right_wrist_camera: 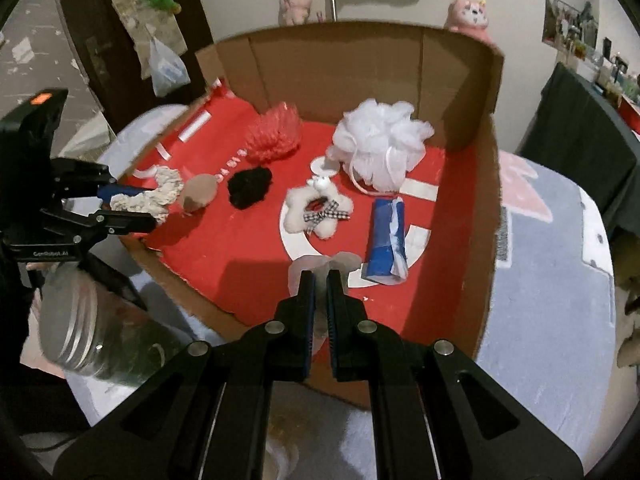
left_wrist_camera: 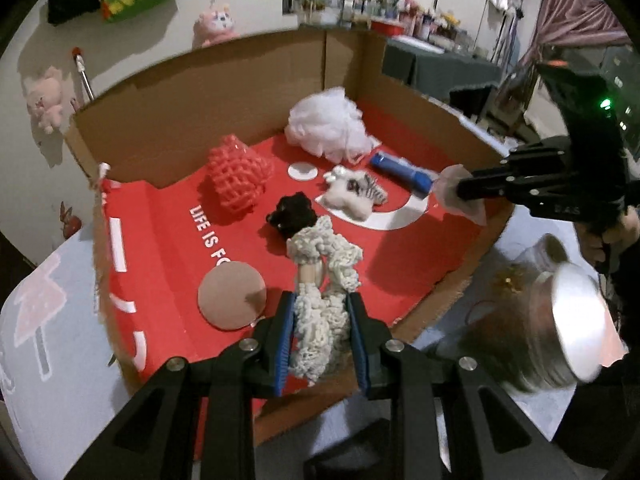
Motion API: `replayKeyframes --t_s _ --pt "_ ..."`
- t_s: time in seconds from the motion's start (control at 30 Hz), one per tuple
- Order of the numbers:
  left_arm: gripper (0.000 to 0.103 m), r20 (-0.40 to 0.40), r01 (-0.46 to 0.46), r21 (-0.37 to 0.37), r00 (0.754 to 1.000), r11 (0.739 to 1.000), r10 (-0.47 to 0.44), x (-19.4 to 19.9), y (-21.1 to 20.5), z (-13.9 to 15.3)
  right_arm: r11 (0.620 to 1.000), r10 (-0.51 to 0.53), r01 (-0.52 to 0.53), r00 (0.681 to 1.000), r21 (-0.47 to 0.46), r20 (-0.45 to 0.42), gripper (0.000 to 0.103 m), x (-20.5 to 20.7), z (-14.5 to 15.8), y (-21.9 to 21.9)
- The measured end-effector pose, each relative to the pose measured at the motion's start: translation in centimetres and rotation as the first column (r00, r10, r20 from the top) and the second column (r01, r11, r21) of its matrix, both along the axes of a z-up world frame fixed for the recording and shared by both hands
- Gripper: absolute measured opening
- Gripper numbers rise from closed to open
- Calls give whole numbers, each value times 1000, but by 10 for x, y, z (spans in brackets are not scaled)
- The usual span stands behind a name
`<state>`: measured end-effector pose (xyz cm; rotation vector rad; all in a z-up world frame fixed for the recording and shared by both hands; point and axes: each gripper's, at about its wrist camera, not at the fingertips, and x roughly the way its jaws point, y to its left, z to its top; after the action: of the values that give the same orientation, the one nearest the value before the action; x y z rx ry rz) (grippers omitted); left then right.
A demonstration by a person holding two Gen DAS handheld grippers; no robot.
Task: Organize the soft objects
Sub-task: 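Carry the crocheted scrunchie and white tissue over into the box, then open both tools to release the scrunchie and tissue in the box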
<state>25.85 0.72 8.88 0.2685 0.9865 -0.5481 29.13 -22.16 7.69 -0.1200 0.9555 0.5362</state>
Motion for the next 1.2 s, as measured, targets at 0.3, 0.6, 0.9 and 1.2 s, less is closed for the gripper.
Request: replayKeyframes --t_s 0.3,0.6,0.9,1.2 --pt "28 -87 -16 70 996 997 22 22 -9 -20 995 -28 17 995 -102 -98 6 20 -19 9" --pt "30 -109 -30 115 993 993 43 28 -6 -30 985 -53 36 994 -166 -99 7 24 -22 10" --pt "30 -118 -35 123 992 992 50 28 0 -33 979 -45 25 995 -202 -93 7 25 -24 11" --pt "34 -116 -37 128 992 991 52 29 -3 -33 974 -29 9 996 -225 -89 17 24 -24 15"
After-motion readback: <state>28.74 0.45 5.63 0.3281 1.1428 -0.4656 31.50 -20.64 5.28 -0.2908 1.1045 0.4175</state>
